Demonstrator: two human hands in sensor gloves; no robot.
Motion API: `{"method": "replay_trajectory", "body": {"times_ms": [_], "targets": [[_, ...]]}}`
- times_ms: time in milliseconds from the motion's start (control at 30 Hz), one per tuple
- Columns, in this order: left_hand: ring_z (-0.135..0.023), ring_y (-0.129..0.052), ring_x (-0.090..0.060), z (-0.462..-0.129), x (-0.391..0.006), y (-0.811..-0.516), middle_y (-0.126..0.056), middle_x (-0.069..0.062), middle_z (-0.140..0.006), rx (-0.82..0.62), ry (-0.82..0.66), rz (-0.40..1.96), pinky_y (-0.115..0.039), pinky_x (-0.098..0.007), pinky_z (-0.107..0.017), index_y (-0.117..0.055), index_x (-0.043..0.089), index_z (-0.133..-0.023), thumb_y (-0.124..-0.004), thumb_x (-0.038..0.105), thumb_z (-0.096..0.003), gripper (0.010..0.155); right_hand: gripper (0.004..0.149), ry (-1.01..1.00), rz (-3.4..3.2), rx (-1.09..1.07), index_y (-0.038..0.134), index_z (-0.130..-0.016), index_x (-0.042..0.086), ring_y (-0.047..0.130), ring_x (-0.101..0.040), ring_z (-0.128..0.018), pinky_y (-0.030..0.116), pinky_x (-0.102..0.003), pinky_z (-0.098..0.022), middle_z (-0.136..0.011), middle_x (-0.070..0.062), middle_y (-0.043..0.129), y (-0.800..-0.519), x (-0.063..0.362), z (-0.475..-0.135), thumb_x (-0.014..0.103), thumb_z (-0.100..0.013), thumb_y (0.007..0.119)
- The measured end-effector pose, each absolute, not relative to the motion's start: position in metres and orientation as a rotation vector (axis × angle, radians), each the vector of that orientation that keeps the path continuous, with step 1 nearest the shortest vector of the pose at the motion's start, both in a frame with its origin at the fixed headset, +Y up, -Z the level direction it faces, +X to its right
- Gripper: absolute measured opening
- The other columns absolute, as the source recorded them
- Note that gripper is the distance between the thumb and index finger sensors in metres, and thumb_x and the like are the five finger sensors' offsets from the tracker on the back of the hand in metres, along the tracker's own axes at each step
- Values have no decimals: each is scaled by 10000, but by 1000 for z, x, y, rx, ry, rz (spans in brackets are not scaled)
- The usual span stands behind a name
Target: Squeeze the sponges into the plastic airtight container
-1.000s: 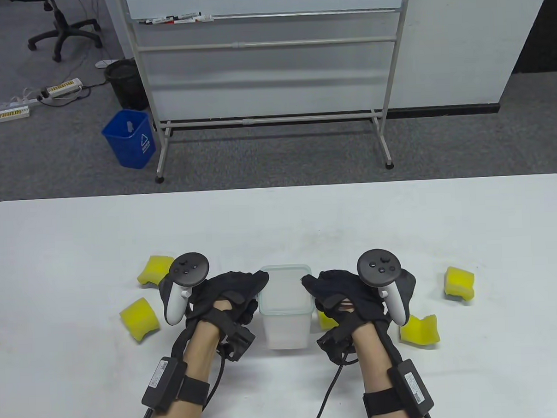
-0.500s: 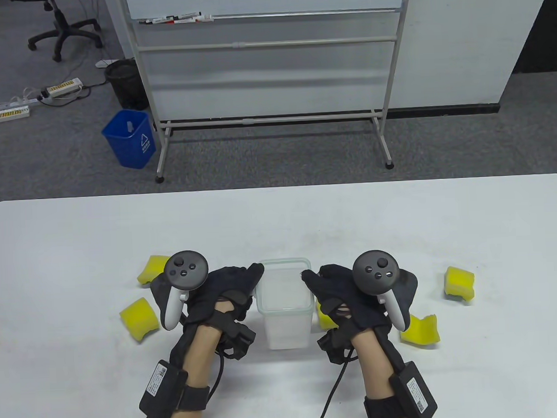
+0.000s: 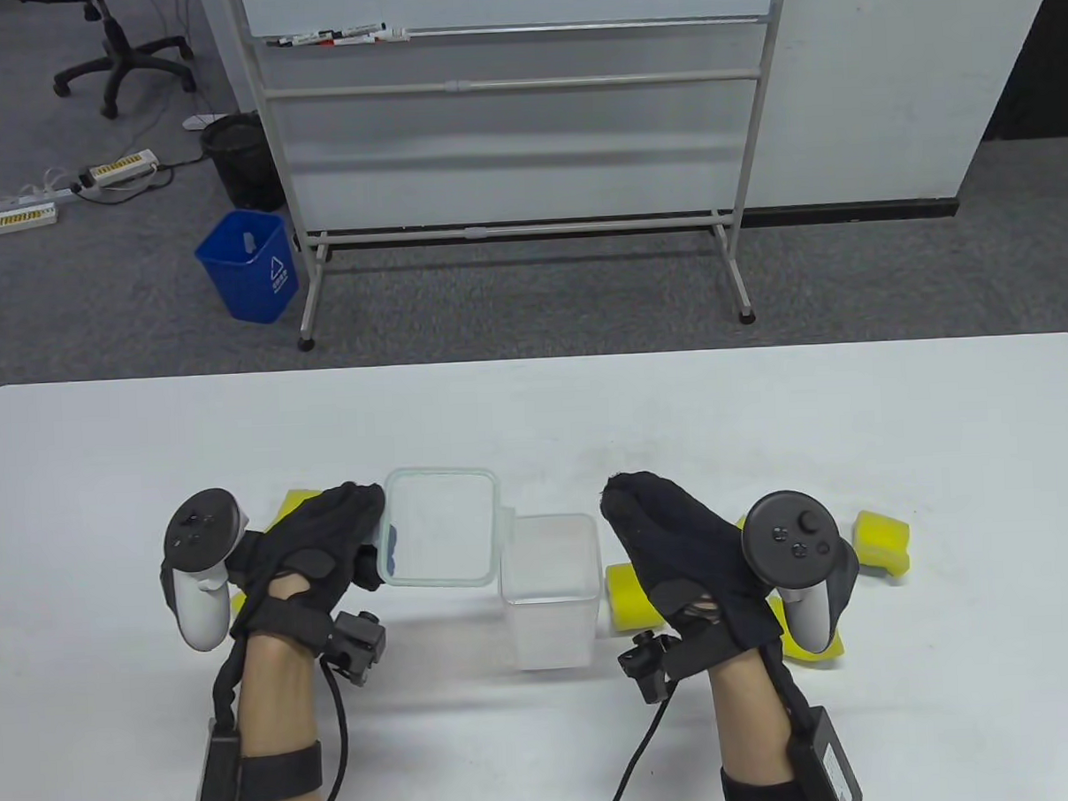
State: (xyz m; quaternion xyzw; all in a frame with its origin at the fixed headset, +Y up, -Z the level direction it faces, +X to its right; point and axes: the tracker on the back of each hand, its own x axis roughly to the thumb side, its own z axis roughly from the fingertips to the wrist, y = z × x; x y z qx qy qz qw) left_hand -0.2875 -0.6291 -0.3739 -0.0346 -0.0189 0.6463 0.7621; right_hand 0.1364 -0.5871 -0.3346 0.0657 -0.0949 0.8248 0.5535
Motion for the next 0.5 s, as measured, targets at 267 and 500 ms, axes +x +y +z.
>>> {"method": "replay_trajectory", "body": {"times_ms": [267,500], "targets": [[-307,-1056,-156,-387,-327,-687,-1016,-51,-524,-274,194,1296,-935,-347,-272,-865,137,-749,-758,495,-487,456,696,-243,1903,87,866,-914,141,931,-359,-754,705,-552,-621,-906,-152,897,-592,161,-340,652,-463,729],[-328,-1053,-178,-401,-305,-734,-1013,-74,-550,-476,293,1070,-927,-361,-285,-858,124,-767,-759,471,-481,460,695,-223,1919,87,865,-915,140,931,-362,-752,706,-551,-620,-906,-144,898,-595,159,-343,651,-465,729]]}}
